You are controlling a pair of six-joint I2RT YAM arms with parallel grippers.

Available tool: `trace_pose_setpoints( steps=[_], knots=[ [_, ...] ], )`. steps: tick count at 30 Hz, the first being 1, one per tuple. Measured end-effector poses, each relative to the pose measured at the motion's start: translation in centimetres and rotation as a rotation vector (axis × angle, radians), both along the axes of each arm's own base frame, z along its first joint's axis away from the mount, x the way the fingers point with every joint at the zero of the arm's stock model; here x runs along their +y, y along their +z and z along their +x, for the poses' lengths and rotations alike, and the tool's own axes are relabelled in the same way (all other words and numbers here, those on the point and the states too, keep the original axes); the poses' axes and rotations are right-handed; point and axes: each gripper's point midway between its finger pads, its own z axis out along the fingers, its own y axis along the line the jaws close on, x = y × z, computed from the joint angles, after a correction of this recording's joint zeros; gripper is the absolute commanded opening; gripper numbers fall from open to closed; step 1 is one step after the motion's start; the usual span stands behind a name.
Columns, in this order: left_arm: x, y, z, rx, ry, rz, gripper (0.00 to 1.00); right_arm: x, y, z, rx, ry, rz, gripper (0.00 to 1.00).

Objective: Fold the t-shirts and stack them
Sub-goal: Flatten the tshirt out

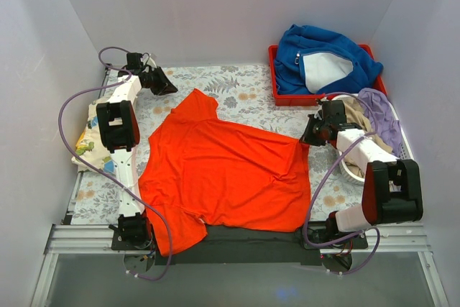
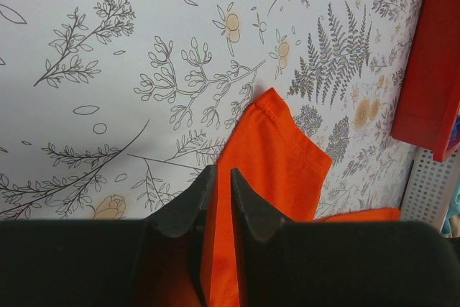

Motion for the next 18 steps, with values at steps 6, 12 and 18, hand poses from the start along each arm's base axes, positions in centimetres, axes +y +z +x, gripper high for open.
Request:
trace_pose_setpoints(
  steps=[6,12,18],
  knots=[
    [0.0,0.0,0.0,0.0,0.0,0.001,0.11,-1.4,0.5,0.7,-0.021,-0.003,-0.054,0.01],
    [0.3,-0.5,0.0,0.007,0.016,0.019,0.11,-2.3,2.8,2.8,-0.104,0.02,-0.123,0.01],
    [0.5,-1.9,-0.6,0.042,0.027,0.028,0.11,-2.8,2.4,4.8,-0.091,0.026,-0.169,0.16]
  ],
)
